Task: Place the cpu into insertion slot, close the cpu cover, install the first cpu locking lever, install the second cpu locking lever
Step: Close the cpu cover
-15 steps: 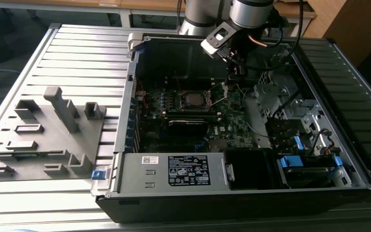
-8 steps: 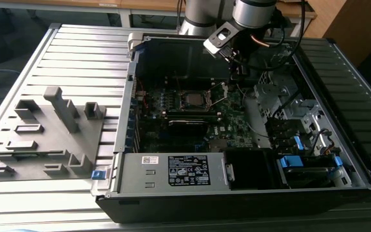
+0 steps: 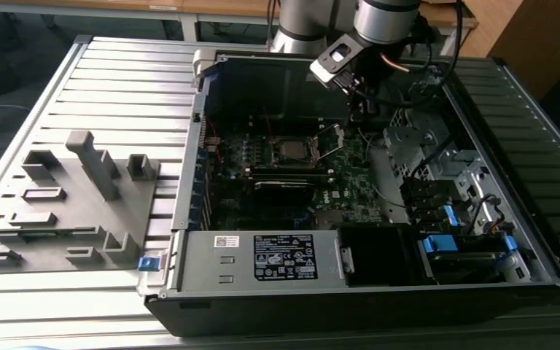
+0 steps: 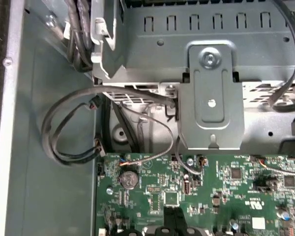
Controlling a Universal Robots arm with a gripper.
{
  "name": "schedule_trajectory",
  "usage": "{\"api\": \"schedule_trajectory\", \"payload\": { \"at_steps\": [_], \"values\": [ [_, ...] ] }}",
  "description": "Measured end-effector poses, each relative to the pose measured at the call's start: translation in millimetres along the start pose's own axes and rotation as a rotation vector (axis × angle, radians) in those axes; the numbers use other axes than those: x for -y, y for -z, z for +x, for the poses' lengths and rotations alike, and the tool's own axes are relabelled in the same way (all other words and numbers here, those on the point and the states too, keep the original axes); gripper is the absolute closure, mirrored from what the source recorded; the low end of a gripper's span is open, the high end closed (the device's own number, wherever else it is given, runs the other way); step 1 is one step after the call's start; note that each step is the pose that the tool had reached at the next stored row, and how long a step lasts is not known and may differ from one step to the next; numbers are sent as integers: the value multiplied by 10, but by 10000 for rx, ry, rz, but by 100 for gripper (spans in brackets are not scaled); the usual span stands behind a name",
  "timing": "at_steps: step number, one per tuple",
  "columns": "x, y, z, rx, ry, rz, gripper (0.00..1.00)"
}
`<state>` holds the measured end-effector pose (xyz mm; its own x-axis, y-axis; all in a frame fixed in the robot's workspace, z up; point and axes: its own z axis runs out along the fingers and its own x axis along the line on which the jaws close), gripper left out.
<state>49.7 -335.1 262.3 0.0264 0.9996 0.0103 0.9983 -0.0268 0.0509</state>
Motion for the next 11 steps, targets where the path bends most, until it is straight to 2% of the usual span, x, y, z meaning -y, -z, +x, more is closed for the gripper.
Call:
{"api": "schedule_trajectory", "payload": {
  "at_steps": [11],
  "values": [
    [-34, -71, 0, 42, 1, -1, 89]
  ]
}}
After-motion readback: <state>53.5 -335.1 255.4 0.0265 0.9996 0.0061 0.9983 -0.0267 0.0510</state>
